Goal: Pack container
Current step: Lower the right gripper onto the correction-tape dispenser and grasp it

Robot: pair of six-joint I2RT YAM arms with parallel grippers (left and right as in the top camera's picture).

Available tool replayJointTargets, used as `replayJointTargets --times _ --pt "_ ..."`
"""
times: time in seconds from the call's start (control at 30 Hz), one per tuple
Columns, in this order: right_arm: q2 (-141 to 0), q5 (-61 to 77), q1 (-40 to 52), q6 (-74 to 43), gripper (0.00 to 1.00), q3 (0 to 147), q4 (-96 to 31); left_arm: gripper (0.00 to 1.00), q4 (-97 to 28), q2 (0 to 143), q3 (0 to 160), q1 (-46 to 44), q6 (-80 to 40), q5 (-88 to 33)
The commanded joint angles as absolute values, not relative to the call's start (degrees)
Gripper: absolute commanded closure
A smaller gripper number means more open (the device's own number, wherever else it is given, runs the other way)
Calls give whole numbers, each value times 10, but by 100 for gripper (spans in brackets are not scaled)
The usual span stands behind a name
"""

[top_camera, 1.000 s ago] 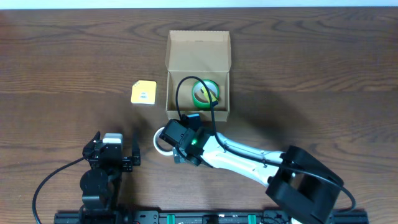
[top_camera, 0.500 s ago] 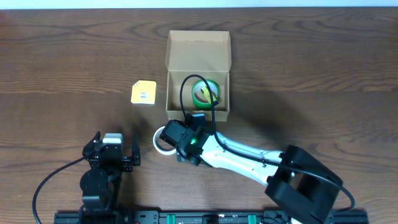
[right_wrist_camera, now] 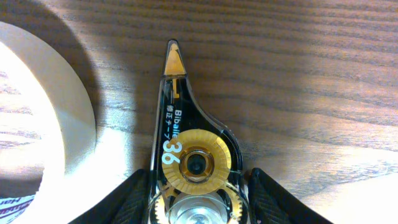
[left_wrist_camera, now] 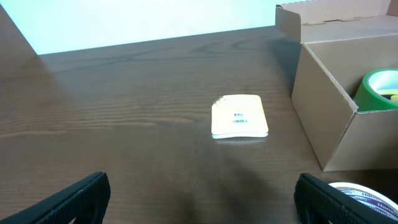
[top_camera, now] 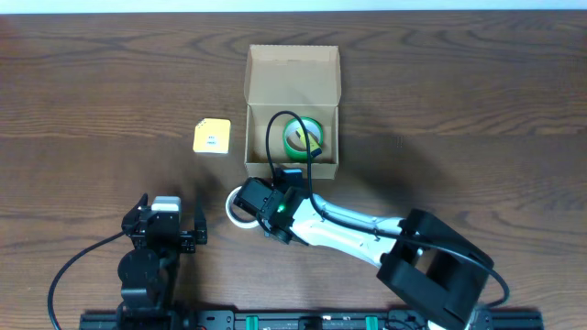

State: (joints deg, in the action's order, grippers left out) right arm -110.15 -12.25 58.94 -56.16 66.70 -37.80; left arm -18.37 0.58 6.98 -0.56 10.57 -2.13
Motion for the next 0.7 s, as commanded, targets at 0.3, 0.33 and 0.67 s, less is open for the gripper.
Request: replayJointTargets --times 0.3,0.33,0.67 --pt "-1126 -83 593 -547 68 673 -386 5 -190 3 57 -7 112 -15" --pt "-1126 -81 594 -539 70 673 -388 5 -190 3 57 -7 112 -15" --pt "-1075 -73 594 -517 80 674 -423 5 -190 3 57 -7 112 -15"
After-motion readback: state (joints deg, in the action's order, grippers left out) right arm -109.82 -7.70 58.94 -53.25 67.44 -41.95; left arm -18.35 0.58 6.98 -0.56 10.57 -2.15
